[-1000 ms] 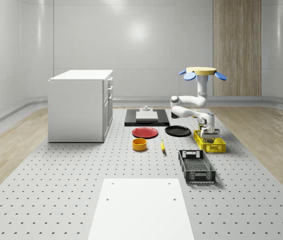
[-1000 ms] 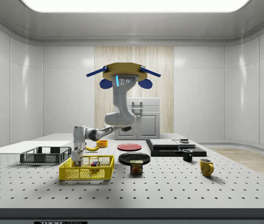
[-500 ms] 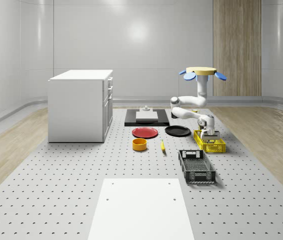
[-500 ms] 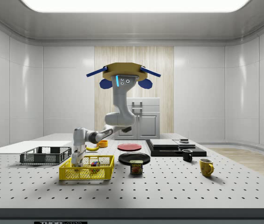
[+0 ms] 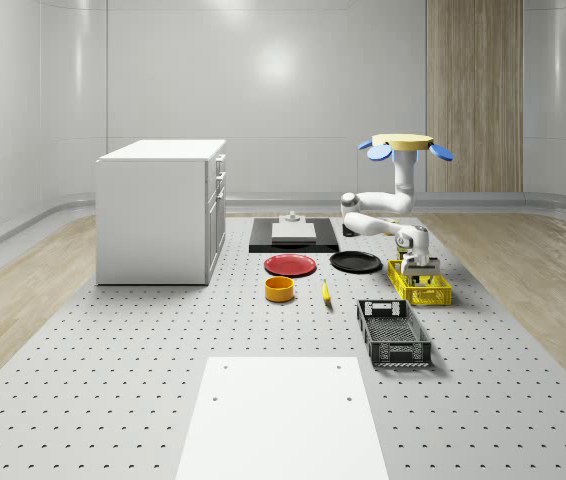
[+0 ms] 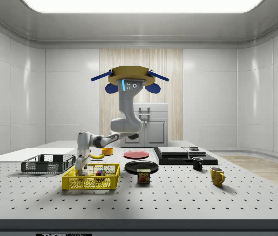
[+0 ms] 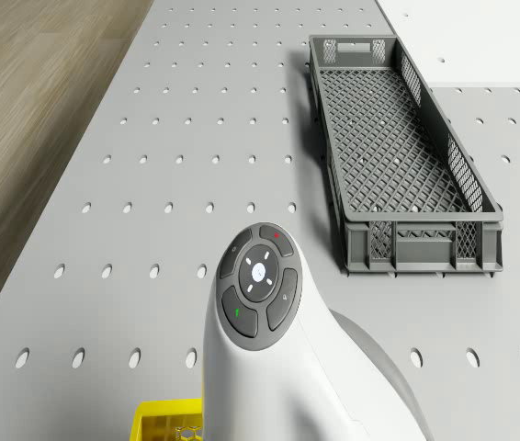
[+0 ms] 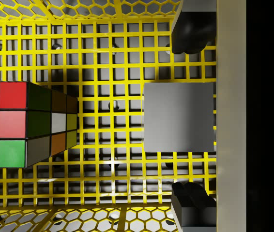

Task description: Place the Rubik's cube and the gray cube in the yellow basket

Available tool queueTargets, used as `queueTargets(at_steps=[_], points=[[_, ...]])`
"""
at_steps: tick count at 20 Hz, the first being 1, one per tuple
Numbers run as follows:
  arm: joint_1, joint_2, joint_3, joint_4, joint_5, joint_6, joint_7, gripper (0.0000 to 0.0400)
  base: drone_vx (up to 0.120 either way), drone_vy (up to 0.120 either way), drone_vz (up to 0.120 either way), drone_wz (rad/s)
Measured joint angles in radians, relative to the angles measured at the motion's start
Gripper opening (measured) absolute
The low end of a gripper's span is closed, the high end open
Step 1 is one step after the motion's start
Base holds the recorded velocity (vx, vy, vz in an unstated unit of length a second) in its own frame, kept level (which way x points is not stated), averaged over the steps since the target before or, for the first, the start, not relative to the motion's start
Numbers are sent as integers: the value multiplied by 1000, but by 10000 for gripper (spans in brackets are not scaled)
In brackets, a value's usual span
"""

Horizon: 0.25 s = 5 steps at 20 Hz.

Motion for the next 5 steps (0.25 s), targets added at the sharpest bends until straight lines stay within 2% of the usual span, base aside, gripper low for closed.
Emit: queueTargets(at_steps=[5], points=[[8, 1, 31, -12, 28, -16, -1, 398, 0, 0, 0, 0]])
